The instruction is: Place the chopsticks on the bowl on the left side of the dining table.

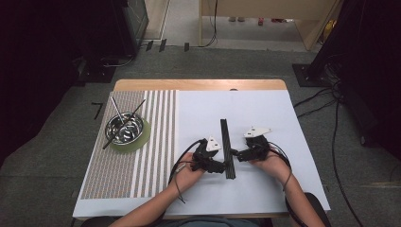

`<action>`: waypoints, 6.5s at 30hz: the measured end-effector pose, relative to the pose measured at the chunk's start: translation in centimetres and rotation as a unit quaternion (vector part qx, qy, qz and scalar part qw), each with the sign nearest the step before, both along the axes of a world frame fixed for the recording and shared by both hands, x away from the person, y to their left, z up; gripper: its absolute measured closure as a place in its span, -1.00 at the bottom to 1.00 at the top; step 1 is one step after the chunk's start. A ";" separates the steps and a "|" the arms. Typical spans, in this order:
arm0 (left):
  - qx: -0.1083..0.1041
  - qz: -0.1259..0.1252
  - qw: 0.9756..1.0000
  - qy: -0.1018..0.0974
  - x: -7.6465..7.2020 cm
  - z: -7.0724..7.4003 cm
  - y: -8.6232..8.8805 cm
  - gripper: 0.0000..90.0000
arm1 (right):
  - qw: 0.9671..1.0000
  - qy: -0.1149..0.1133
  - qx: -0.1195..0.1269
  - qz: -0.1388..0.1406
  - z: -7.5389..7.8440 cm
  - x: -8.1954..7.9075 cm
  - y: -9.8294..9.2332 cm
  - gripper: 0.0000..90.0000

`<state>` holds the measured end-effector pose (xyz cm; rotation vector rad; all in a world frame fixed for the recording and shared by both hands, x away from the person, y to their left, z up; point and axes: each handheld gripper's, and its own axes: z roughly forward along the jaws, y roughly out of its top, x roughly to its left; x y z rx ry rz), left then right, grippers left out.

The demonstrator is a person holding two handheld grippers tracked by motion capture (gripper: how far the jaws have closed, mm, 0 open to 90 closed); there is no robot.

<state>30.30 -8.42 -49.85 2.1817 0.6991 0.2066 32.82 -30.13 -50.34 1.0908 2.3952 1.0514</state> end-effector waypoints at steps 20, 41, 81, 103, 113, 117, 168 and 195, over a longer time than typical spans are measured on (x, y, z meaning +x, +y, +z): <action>0.011 -0.001 1.000 -0.003 0.0 0.0 -0.1 -0.51 | 1.000 0.001 0.000 -0.001 0.0 0.0 0.0 -0.74; 0.027 -0.027 0.999 -0.015 -0.1 0.0 0.9 -0.53 | 1.000 0.000 0.000 0.000 0.0 0.0 0.0 -0.74; 0.050 -0.018 0.999 0.004 0.6 1.0 3.3 0.31 | 1.000 0.001 0.001 -0.001 0.0 0.0 0.0 -0.74; 0.050 0.025 0.995 0.077 2.3 1.8 5.5 0.72 | 1.000 0.001 0.001 -0.002 0.0 0.0 0.0 -0.74; 0.055 0.047 0.993 0.093 3.2 2.0 7.1 0.85 | 1.000 0.001 0.001 -0.001 0.0 0.0 0.0 -0.74; 0.064 0.045 0.993 0.093 3.4 2.1 7.4 0.87 | 1.000 0.001 0.000 -0.001 0.0 0.0 0.0 -0.74; 0.047 0.084 0.995 0.032 4.8 1.4 7.3 0.94 | 1.000 0.001 0.001 -0.001 0.0 0.0 0.0 -0.74; 0.015 0.089 0.994 0.058 5.2 4.2 10.6 0.94 | 1.000 0.002 0.001 -0.001 0.0 0.0 0.0 -0.74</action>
